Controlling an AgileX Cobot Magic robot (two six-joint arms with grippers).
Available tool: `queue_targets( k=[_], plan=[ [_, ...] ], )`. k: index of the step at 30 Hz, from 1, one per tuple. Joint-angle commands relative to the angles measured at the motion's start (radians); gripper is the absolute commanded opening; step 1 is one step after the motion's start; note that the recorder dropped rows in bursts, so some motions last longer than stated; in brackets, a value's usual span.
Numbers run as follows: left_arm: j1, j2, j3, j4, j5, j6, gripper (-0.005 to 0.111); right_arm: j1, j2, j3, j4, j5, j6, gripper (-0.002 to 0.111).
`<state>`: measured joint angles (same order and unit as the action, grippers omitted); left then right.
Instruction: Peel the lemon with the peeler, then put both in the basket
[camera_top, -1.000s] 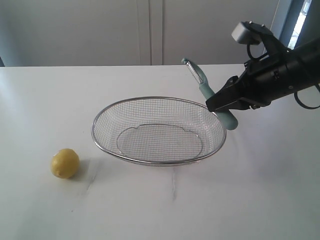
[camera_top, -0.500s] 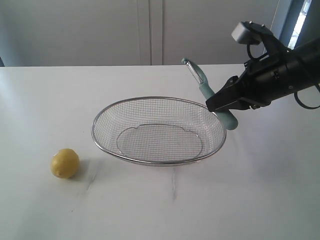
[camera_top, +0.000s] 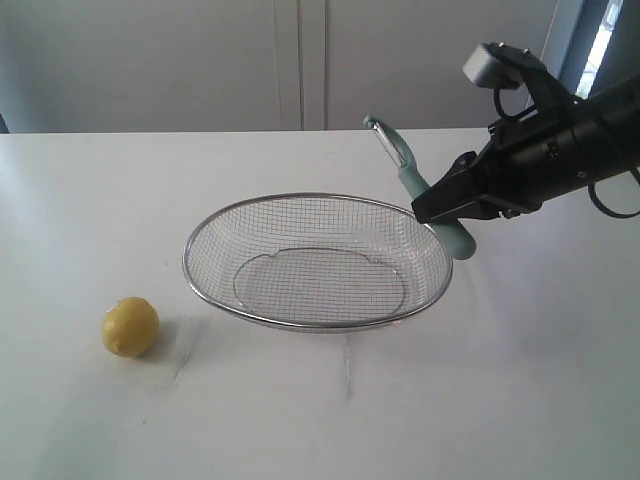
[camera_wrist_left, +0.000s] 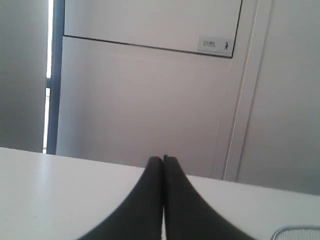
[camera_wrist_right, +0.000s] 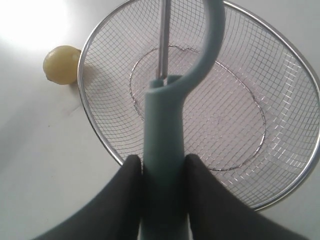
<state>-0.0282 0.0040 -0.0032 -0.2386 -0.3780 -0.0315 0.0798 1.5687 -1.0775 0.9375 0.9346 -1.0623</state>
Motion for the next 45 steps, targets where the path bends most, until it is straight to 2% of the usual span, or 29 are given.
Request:
queue_targets(
  k=[1, 5, 8, 14, 21, 26, 27, 31, 35, 38, 39, 41, 45],
  plan=[
    [-0.005, -0.004, 0.003, -0.008, -0.117, -0.156, 0.000, 0.001, -0.008, -0.008, 0.012, 0.002, -0.011, 0.000],
    [-0.005, -0.004, 0.003, -0.008, -0.201, -0.209, 0.000, 0.001, -0.008, -0.008, 0.012, 0.002, -0.011, 0.000],
    [-0.005, -0.004, 0.000, -0.008, -0.204, -0.227, 0.000, 0.001, -0.008, -0.008, 0.012, 0.000, -0.011, 0.000],
    [-0.005, 0.001, -0.146, -0.004, -0.204, -0.227, 0.000, 0.001, -0.008, -0.008, 0.012, 0.000, -0.011, 0.000],
    [-0.005, 0.165, -0.283, 0.183, -0.189, -0.227, 0.000, 0.001, -0.008, -0.008, 0.012, 0.002, -0.011, 0.000],
    [-0.005, 0.298, -0.350, 0.358, 0.000, -0.227, 0.000, 0.001, -0.008, -0.008, 0.012, -0.002, -0.011, 0.000],
    [-0.005, 0.342, -0.358, 0.384, 0.110, -0.198, 0.000, 0.001, -0.008, -0.008, 0.012, -0.002, -0.011, 0.000],
    [-0.008, 0.422, -0.360, 0.384, 0.359, -0.092, 0.000, 0.001, -0.008, -0.008, 0.012, -0.002, -0.011, 0.000],
    [-0.065, 0.494, -0.371, 0.366, 0.415, -0.145, 0.000, 0.001, -0.008, -0.008, 0.012, 0.000, -0.011, 0.000],
    [-0.137, 0.570, -0.452, 0.366, 0.572, -0.133, 0.000, 0.001, -0.008, -0.008, 0.012, -0.002, -0.011, 0.000],
    [-0.171, 0.618, -0.492, 0.366, 0.660, -0.133, 0.000, 0.001, -0.008, -0.008, 0.012, -0.002, -0.011, 0.000],
    [-0.215, 0.707, -0.538, 0.366, 0.740, -0.128, 0.000, 0.001, -0.008, -0.008, 0.012, -0.002, -0.011, 0.000],
    [-0.245, 0.927, -0.620, 0.299, 0.799, -0.128, 0.000, 0.001, -0.008, -0.008, 0.012, -0.005, -0.011, 0.000]
  ],
)
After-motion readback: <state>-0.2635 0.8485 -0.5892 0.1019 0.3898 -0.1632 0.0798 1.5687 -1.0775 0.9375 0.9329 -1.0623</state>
